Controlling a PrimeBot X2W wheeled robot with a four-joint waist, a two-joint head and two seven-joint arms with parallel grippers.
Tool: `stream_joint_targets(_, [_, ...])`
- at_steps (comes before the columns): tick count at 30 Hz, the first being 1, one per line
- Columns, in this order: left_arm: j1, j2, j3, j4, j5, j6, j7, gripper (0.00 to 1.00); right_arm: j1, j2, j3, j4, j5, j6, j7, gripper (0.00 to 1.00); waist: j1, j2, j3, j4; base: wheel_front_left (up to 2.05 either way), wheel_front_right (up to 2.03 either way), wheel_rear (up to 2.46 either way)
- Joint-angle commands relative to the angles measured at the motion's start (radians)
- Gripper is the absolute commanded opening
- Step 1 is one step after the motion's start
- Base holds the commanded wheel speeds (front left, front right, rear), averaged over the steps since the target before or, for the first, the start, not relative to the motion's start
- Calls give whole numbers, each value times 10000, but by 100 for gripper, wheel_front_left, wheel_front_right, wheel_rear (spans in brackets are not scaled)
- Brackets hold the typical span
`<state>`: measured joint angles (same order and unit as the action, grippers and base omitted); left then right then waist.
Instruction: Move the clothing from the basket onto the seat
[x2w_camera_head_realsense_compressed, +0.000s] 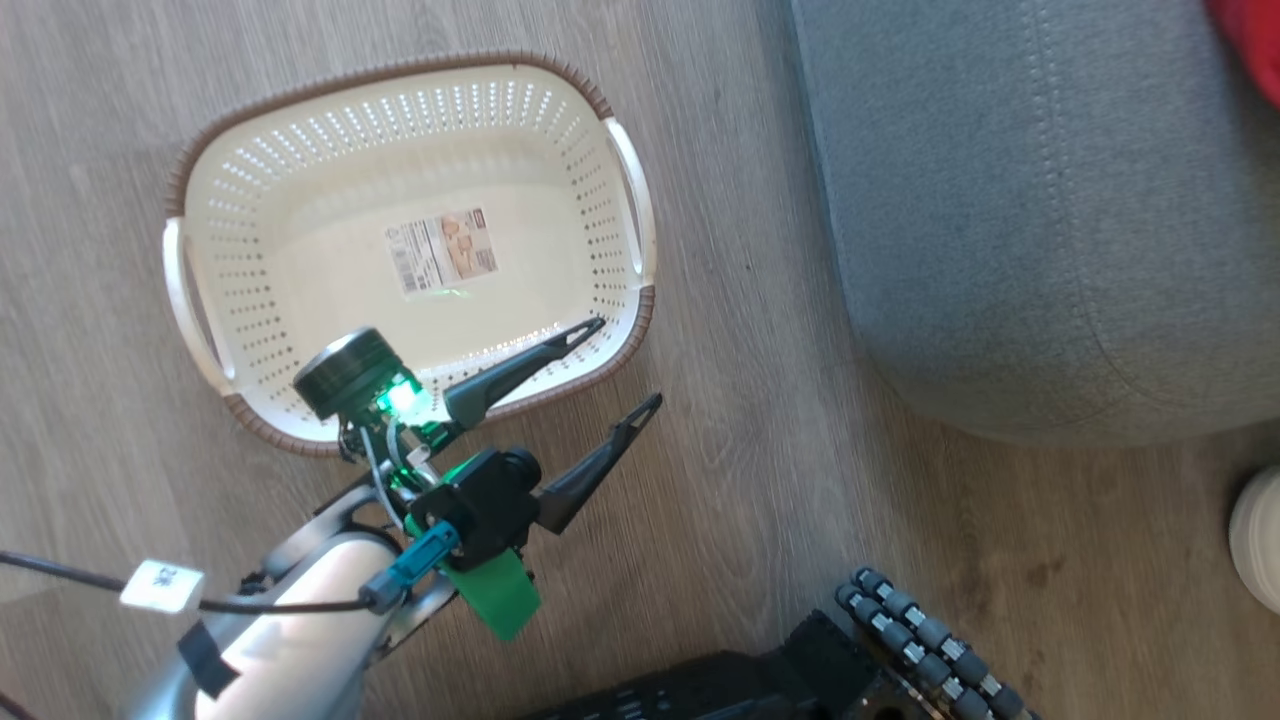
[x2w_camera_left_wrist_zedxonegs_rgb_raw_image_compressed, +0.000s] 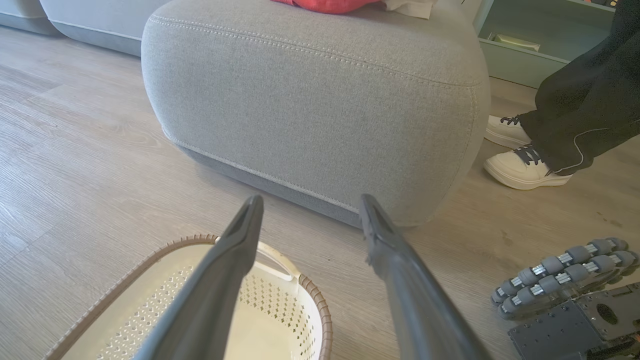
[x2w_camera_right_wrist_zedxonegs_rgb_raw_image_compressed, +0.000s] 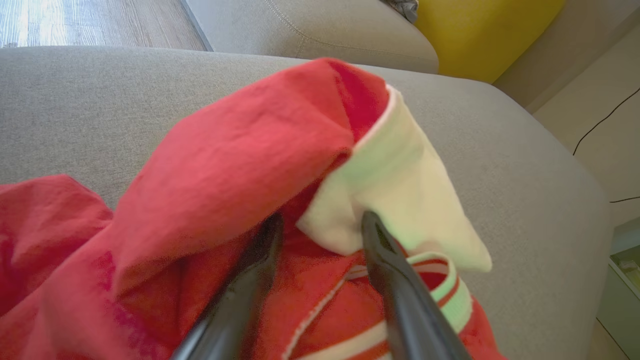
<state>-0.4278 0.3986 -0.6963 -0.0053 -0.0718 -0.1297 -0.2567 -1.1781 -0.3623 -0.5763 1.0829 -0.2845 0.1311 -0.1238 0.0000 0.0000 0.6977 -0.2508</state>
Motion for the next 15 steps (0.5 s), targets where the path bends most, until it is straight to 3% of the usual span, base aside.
stream_joint_targets(1, [73, -15, 241, -218, -3, -10, -51, 100, 86, -320, 12, -230, -157, -4, -50, 100, 0, 0, -172, 6, 0, 0, 0])
stream_joint_targets(15, [561, -1281, 277, 521, -125, -8, -51, 100, 245, -943, -256, -752, -714, -4, 2, 100, 0, 0, -2569, 240, 0, 0, 0])
